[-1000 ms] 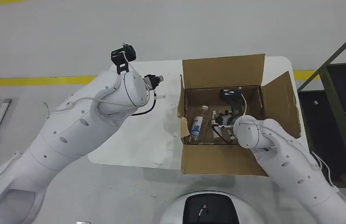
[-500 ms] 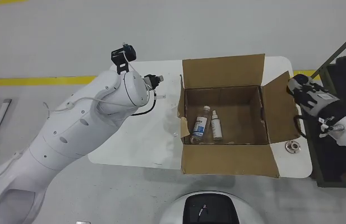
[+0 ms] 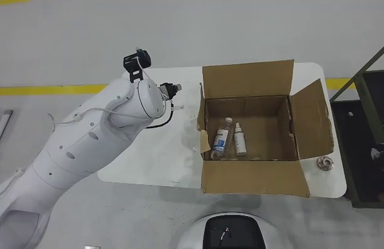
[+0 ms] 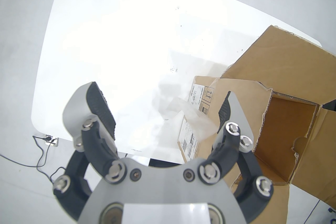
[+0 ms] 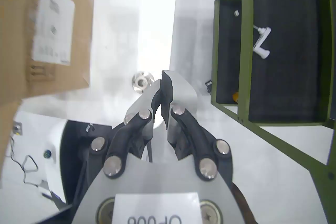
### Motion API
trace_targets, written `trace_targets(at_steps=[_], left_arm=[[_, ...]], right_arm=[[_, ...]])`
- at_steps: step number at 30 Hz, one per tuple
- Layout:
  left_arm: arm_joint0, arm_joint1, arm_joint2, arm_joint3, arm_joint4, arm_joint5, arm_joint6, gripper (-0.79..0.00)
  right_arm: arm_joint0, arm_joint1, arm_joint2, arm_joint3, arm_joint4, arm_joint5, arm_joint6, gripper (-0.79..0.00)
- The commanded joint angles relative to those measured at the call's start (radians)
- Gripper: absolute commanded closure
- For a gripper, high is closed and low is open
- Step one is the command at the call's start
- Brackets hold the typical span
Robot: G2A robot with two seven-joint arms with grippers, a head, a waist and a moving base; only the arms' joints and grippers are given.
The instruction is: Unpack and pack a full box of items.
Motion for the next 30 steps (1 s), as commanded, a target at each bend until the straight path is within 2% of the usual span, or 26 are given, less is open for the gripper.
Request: trace_targets(at_steps=[1, 3, 6, 13, 30], left_arm=[[0.000, 0.000, 0.000, 0.000, 0.000, 0.000, 0.000, -0.785], [0.000, 0.000, 0.000, 0.000, 0.000, 0.000, 0.000, -0.785], [0.000, 0.000, 0.000, 0.000, 0.000, 0.000, 0.000, -0.785], [0.000, 0.000, 0.000, 0.000, 0.000, 0.000, 0.000, -0.785], [0.000, 0.000, 0.000, 0.000, 0.000, 0.000, 0.000, -0.785]], right_arm=[[0.007, 0.004, -0.067, 0.024, -0.070, -0.021, 0.012, -0.003], [0.023, 0.008, -0.125, 0.044, -0.122, -0.027, 0.022, -0.256], [0.057, 0.010, -0.192, 0.078, -0.151, -0.021, 0.022, -0.302], [0.119, 0.014, -0.283, 0.173, -0.198, -0.023, 0.027, -0.357], [0.171, 0.018, -0.349, 0.286, -0.203, 0.024, -0.025, -0.360]])
